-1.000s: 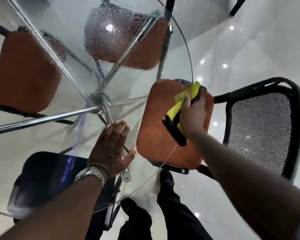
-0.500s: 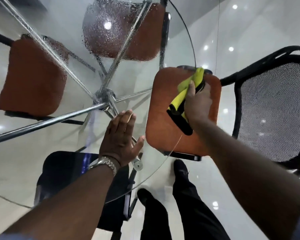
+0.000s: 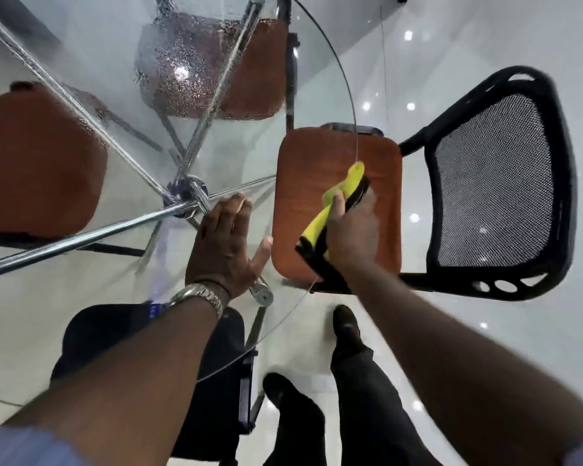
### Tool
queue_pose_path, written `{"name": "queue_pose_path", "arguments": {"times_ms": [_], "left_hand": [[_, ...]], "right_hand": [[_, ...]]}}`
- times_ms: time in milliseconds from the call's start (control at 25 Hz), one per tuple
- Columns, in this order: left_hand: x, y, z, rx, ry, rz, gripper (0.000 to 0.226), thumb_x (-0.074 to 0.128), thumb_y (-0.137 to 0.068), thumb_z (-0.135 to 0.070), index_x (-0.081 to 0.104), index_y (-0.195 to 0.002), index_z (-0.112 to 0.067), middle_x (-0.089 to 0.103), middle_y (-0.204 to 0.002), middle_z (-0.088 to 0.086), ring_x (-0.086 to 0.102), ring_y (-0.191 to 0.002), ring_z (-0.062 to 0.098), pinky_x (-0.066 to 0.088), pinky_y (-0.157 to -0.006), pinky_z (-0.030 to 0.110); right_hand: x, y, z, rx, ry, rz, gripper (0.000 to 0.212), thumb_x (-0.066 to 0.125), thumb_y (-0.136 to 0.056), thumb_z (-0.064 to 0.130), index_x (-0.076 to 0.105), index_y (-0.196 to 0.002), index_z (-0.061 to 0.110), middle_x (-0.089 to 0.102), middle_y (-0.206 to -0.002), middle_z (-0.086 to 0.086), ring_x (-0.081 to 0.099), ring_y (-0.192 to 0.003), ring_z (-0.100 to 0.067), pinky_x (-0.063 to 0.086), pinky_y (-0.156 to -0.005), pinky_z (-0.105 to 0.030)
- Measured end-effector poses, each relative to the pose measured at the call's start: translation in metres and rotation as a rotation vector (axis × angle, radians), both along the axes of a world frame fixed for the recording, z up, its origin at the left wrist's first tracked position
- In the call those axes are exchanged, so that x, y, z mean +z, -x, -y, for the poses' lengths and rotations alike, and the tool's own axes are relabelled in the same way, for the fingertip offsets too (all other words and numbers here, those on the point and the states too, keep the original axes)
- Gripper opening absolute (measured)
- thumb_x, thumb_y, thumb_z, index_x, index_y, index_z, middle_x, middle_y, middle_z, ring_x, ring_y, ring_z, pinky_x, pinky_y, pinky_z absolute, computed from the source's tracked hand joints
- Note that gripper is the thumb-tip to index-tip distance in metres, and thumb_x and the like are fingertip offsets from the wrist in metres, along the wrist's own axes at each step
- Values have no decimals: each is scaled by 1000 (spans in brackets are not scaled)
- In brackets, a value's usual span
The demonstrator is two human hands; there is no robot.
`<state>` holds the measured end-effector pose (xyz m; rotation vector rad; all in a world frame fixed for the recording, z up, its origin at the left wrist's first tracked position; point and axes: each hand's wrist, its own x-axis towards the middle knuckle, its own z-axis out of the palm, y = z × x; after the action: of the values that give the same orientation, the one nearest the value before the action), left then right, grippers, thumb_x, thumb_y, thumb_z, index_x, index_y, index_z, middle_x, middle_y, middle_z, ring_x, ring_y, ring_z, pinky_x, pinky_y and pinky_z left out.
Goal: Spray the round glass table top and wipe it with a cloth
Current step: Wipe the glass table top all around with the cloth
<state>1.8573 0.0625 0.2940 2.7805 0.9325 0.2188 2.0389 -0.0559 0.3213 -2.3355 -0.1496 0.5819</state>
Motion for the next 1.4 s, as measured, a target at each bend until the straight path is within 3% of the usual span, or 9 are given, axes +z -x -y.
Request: {"name": "queue_pose_path", "arguments": {"times_ms": [320,520,600,720,760,960,1040,1200,1400], "left_hand": [[-1,0,-2,12,14,9,71,54,-95,-50,49,-149,-5,45,-157,15,43,-143,37,33,-119,51],[3,0,0,12,21,11,71,57,-95,-49,49,-150,-5,43,-159,14,40,-147,36,32,-121,51],[4,-2,0,16,20,-9,72,58,-95,-50,46,-152,-6,41,-161,12,36,-150,34,30,-123,49],[6,-2,0,14,30,-37,73,57,-95,-51,45,-153,-8,39,-163,10,35,-151,32,28,-124,48],[6,-2,0,20,35,-40,73,57,-95,-51,45,-153,-8,38,-163,10,35,-151,32,28,-124,48],[4,-2,2,36,35,-42,75,60,-94,-51,45,-154,-9,37,-164,8,35,-152,30,30,-123,50],[3,-1,1,48,38,-46,75,59,-94,-52,44,-154,-9,37,-164,8,34,-152,29,28,-124,49],[5,0,3,47,44,-62,75,55,-95,-54,43,-155,-10,37,-164,8,34,-152,29,28,-124,48],[5,-1,2,50,46,-60,77,53,-95,-55,40,-157,-11,36,-164,8,34,-152,29,30,-124,48]], "right_hand": [[-10,-58,-62,581,314,469,77,33,-111,51,6,-171,12,3,-178,-22,2,-166,-36,8,-133,-57],[-4,-93,-71,1514,144,750,72,31,-112,53,14,-172,16,10,-179,-9,6,-167,-24,10,-135,-51],[-5,-133,-118,1428,126,819,69,31,-112,54,21,-171,20,19,-178,-8,13,-166,-24,16,-133,-54],[1,-137,-146,772,328,600,71,23,-112,51,9,-172,16,3,-181,-7,-1,-167,-24,7,-134,-54],[0,-117,-140,740,344,575,72,23,-112,50,7,-172,14,2,-181,-9,-3,-167,-25,6,-134,-54],[-4,-99,-144,1596,14,823,63,31,-116,47,24,-170,16,24,-177,-10,17,-165,-28,19,-132,-55],[-5,-139,-180,1358,-6,851,60,36,-115,42,33,-167,13,32,-173,-14,24,-163,-31,25,-129,-56],[6,-144,-160,796,311,559,74,22,-111,54,5,-172,17,-1,-181,-4,-5,-167,-21,4,-135,-50],[0,-136,-139,1681,19,904,65,35,-115,50,27,-170,17,23,-177,-7,19,-165,-22,19,-133,-50]]}}
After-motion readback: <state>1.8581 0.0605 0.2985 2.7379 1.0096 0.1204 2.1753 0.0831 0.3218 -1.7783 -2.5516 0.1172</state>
